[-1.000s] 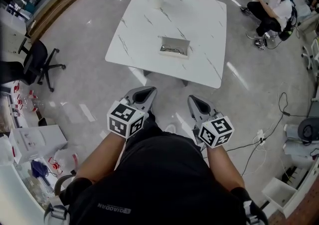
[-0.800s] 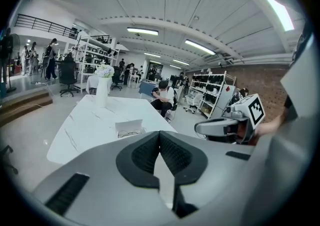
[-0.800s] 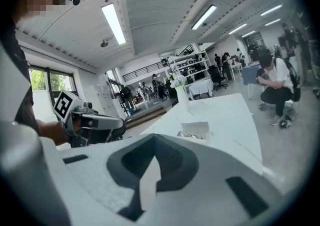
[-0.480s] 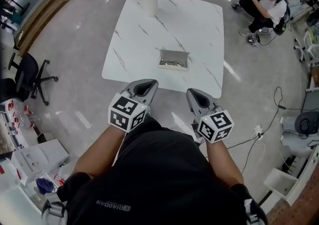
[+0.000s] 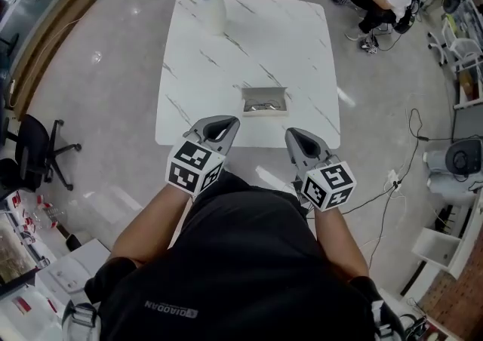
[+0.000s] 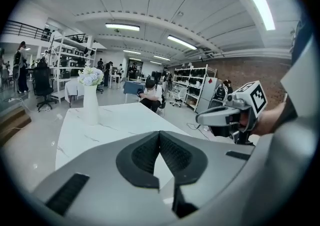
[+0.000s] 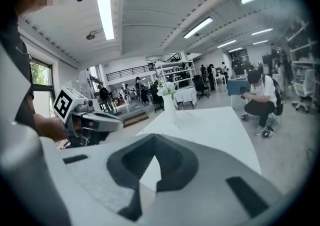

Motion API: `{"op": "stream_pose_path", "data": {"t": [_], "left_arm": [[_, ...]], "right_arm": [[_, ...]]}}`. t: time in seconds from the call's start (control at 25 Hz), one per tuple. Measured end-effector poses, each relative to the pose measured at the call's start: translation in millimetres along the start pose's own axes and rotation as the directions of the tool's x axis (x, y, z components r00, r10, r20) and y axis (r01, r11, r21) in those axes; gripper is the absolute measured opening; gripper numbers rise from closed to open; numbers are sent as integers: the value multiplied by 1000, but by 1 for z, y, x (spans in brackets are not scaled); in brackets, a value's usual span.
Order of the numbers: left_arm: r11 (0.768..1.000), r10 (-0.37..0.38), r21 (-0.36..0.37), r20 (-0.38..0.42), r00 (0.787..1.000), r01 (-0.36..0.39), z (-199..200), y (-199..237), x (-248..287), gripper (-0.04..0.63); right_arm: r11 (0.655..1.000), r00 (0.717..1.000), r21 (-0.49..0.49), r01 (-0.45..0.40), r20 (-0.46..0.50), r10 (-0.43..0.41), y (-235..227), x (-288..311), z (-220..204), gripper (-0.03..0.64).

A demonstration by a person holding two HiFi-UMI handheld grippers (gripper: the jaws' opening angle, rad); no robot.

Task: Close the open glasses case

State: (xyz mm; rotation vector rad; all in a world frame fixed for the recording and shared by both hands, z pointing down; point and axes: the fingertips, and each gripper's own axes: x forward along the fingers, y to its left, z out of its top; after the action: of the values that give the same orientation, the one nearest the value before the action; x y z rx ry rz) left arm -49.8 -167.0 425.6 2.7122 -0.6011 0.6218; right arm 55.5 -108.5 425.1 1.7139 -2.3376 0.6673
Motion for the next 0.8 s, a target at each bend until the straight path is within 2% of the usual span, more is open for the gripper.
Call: {"op": "stream_pose_path", "data": {"t": [0.2,0.44,0.64,0.8], "left_arm": [[998,-45,38,-30,999,46,-5,25,3,3],[997,-57,57,-55,997,60,-12,38,8,3],[998,-35,43,-51,998,37,-12,42,20,3],[1000,20,14,-42,999,-20,-11,46,29,3]], "right_arm": [[996,997,38,76,14,-76,-6,16,3,2],[993,993,31,116,14,-116,-13,23,8,2],[992,992,-28,125,-12,-125,-33,31,10,2],[993,995,-86,86,-46,-90,-53,40,13,2]]}}
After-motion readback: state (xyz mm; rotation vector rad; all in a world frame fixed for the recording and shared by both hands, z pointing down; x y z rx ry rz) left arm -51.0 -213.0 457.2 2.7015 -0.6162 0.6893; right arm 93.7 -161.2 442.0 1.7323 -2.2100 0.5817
